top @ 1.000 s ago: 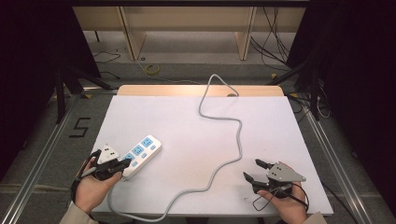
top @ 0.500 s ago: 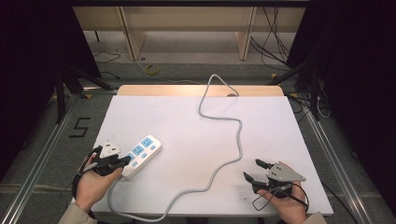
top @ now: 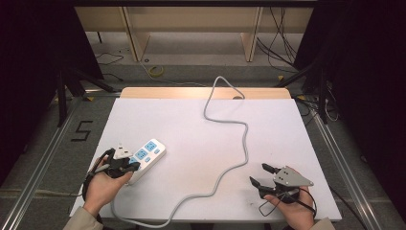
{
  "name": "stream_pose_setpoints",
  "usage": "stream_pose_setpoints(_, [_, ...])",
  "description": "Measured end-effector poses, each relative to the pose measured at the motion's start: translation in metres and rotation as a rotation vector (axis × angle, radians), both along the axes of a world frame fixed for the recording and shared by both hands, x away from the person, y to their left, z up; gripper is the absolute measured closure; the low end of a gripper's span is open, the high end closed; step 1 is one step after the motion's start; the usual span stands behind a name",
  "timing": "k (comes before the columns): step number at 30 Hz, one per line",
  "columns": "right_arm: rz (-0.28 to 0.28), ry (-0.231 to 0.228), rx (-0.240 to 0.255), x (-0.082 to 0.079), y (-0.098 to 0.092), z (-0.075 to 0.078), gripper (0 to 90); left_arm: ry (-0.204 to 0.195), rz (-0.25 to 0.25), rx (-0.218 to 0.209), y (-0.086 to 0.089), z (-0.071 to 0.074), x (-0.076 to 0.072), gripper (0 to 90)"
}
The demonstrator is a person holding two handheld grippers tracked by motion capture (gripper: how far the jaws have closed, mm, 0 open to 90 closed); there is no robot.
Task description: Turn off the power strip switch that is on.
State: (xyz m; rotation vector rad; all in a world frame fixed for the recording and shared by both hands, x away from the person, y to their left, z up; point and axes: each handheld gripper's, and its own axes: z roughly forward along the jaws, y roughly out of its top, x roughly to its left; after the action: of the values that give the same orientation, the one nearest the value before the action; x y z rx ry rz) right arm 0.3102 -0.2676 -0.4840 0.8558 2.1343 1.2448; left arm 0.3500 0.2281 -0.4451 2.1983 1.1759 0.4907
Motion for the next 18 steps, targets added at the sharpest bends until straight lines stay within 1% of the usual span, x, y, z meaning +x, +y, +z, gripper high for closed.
stream_pose_setpoints(3, [0.0,0.0,0.0,0.0,0.0,0.0,34.9,0.001,0.002,0.003,-0.001,-0.001,0.001,89.4])
stream_pose_setpoints(6, [-0.001,0.0,0.0,0.0,0.0,0.0,34.9,0.006,0.0,0.015,-0.003,-0.003,0.004,89.4])
stream_pose_setpoints(7, [0.0,0.0,0.0,0.0,0.0,0.0,34.9,0.011,-0.002,0.027,-0.004,-0.003,0.005,89.4])
stream_pose_setpoints(13, [0.0,0.0,-0.001,0.0,0.0,0.0,34.9,0.018,0.0,0.038,-0.005,-0.004,0.009,89.4])
stream_pose_setpoints(14, [-0.001,0.0,0.0,0.0,0.0,0.0,34.8,0.022,-0.001,0.048,-0.005,-0.005,0.011,89.5])
stream_pose_setpoints(18, [-0.001,0.0,0.0,0.0,0.0,0.0,34.8,0.027,0.003,0.053,-0.006,-0.006,0.014,89.5])
